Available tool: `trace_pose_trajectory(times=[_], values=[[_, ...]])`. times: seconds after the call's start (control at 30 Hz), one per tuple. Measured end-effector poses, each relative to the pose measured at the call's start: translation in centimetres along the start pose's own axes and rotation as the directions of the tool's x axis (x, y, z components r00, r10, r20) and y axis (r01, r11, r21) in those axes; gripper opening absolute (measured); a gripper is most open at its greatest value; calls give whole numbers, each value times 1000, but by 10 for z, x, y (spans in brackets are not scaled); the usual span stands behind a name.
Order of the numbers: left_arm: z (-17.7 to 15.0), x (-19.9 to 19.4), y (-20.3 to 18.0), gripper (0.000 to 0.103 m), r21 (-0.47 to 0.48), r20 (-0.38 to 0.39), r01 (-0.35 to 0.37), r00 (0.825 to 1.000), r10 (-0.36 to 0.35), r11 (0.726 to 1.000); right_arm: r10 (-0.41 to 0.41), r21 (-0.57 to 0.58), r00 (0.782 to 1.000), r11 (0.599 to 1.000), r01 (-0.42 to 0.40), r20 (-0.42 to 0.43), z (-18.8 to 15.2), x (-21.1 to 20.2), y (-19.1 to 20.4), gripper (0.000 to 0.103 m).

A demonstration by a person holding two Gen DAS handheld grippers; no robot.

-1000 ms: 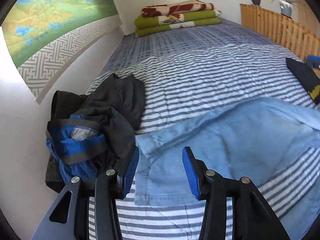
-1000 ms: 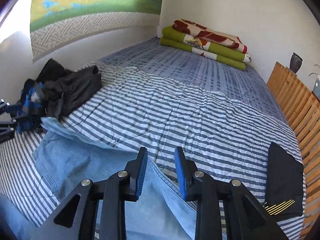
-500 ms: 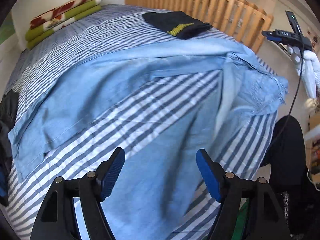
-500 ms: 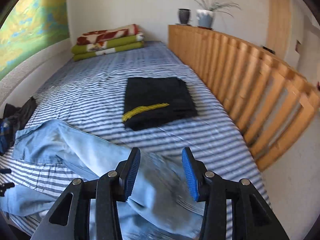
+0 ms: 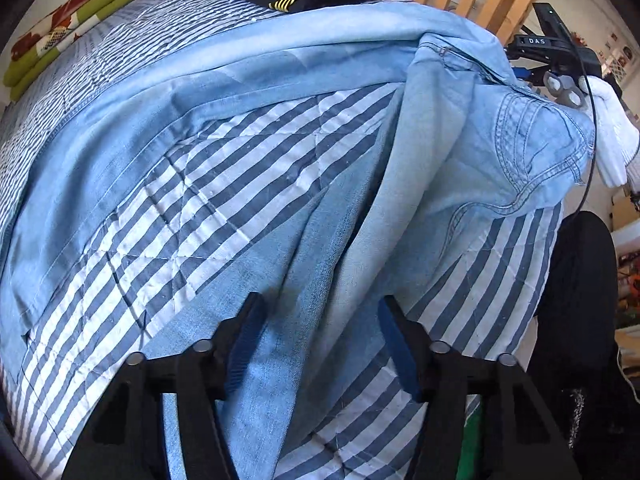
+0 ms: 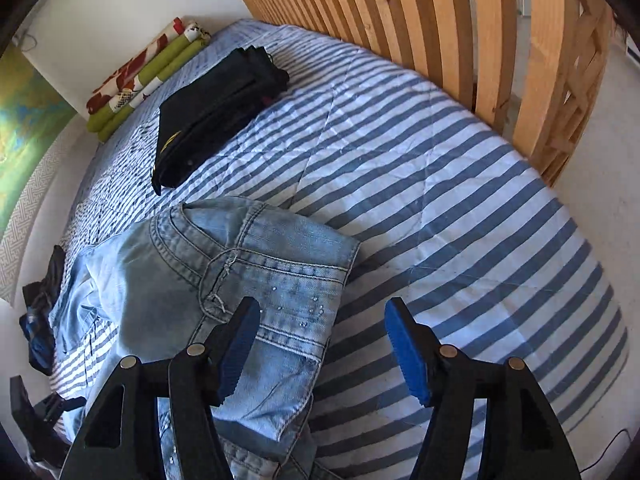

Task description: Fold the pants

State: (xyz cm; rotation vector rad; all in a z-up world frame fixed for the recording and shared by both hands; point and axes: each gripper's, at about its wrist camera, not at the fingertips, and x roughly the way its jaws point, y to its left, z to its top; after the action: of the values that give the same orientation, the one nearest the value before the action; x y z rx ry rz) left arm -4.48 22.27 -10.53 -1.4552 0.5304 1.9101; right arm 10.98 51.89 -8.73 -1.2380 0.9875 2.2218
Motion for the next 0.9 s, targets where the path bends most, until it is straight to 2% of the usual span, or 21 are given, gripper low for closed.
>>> trace_pose_trajectory(times=[0.03, 0.07, 0.1, 0.13, 0.23, 0.37, 0.47, 0.6, 0.63, 0.7, 0.77, 0.8, 0.87, 0.9], values=[[1, 1, 3, 25, -19, -1, -3, 1000, 3, 1000, 22, 20, 1000, 1000, -22, -5, 1, 5, 0, 60], [1, 0, 7, 16, -36, 3, 5, 1000, -4, 999, 37, 30, 999, 999, -37, 7, 2, 6, 1, 41], [2, -4, 11, 12, -55, 16, 22, 1000, -21, 998, 25, 25, 1000, 999, -26, 17, 4, 6, 4, 19], [3, -9, 14, 8, -68, 33, 34, 999, -32, 997, 15, 5, 999, 1000, -15, 38, 5, 2, 9, 14], [5, -27, 21, 5, -72, 67, 66, 996, -62, 995, 5, -66, 991, 998, 3, 132, 19, -24, 27, 10], [6, -45, 21, 5, -55, 79, 107, 992, -103, 993, -37, -143, 960, 987, 79, 276, 59, -69, 53, 9], [11, -52, 26, 5, -75, 69, 162, 985, -157, 984, -90, -214, 936, 962, 170, 341, 97, -77, 82, 8], [26, -35, 30, 5, -81, 52, 95, 994, -92, 992, -141, -286, 889, 915, 285, 436, 143, -59, 122, 9], [28, -29, 33, 5, -96, 35, 104, 994, -101, 990, -166, -291, 890, 906, 308, 425, 150, -45, 126, 9], [29, -24, 34, 8, -87, 30, 76, 997, -74, 993, -197, -306, 929, 905, 295, 313, 158, -18, 127, 16], [27, -23, 31, 9, -65, 30, 64, 998, -62, 996, -190, -304, 939, 911, 277, 287, 147, -15, 121, 18], [25, -24, 29, 9, -59, 33, 63, 998, -61, 996, -169, -313, 945, 915, 256, 279, 137, -20, 117, 24], [22, -28, 30, 22, -62, 38, 61, 998, -59, 996, -116, -306, 962, 933, 191, 248, 114, -37, 102, 30], [20, -32, 31, 35, -71, 48, 53, 998, -50, 996, -75, -291, 973, 947, 137, 217, 100, -47, 93, 30]])
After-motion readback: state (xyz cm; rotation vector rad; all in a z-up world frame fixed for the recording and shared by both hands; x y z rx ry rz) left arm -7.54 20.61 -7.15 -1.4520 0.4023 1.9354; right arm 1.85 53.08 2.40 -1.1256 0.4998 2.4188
